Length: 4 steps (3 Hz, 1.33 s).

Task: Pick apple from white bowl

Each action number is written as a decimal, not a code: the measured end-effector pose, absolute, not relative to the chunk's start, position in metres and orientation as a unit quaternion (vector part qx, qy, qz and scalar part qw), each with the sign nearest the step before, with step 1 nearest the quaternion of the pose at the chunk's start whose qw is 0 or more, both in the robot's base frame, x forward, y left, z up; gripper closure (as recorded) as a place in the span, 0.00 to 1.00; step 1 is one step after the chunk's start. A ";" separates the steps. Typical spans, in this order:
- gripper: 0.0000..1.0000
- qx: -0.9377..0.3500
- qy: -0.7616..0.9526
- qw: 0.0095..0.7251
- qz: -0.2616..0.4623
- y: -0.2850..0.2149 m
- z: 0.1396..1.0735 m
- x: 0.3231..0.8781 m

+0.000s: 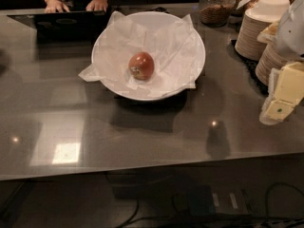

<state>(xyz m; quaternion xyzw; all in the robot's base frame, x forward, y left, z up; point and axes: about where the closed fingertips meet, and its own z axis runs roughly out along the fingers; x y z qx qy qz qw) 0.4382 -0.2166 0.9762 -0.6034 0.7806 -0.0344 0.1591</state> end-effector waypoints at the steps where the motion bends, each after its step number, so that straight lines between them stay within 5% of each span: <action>1: 0.00 -0.607 0.775 0.169 -0.038 -0.212 0.979 0.442; 4: 0.00 -0.687 0.690 0.226 0.011 -0.116 0.967 0.525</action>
Offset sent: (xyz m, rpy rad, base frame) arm 0.0668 0.0771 -0.0013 0.0867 -0.0759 0.2314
